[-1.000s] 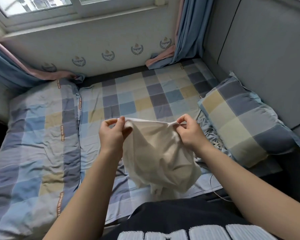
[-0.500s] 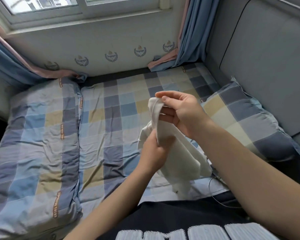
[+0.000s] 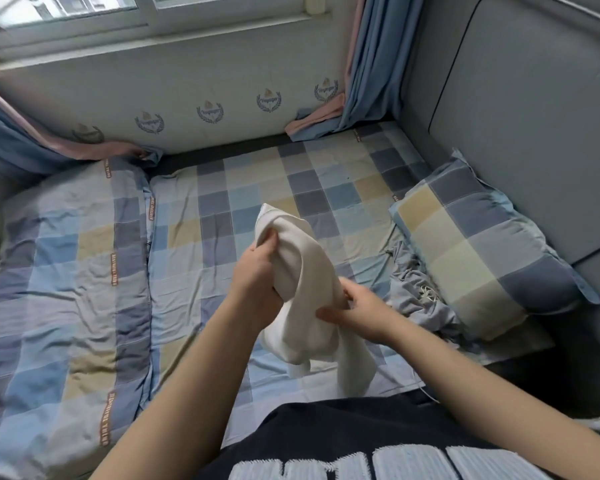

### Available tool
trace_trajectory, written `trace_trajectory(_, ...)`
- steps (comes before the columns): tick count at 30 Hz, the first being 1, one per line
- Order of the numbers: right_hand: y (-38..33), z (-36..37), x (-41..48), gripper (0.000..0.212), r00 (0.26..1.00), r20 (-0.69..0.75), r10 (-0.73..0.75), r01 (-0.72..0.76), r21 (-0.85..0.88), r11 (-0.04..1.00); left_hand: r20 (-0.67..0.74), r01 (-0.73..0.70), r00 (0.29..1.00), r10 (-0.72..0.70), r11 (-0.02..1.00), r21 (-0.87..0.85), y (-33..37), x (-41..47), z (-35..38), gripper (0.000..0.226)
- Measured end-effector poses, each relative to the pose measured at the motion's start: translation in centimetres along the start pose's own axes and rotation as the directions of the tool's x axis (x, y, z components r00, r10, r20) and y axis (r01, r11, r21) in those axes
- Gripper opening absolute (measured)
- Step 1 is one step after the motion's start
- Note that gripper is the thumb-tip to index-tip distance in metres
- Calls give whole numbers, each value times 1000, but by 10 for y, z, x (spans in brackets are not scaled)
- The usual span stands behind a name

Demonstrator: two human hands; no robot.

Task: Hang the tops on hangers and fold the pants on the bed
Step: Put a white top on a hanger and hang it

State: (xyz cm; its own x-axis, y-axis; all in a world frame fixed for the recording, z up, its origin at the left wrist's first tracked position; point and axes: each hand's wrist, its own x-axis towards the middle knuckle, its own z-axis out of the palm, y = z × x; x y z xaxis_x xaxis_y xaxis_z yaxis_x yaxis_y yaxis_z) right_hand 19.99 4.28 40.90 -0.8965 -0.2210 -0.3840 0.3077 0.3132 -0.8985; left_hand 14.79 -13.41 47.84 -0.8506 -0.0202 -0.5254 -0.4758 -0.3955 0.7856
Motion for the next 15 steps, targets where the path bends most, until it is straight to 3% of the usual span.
trace_trajectory(2,9,5,5,11,995,-97,26,-38,-120,992,-5,0,1000,0,1000,2,8,2,-1,34)
trace_trajectory(4,13,2,11,29,987,-163,-10,-26,-217,976,-38,-15,999,15,1000,11,16,5,-7,37)
trace_trajectory(8,5,-7,18,39,971,-228,-72,7,-274,962,-125,-136,982,138,990,25,29,16,-19,26)
trace_trajectory(11,-11,-10,23,38,953,-302,5,-37,-98,995,-129,-284,940,315,934,216,31,18,-25,39)
trace_trajectory(13,-27,-14,25,29,943,-318,94,-59,117,991,-75,-377,894,441,833,404,26,13,-28,47)
trace_trajectory(15,-45,-18,26,25,942,-286,176,-72,341,937,97,-438,881,464,720,537,17,6,-27,23)
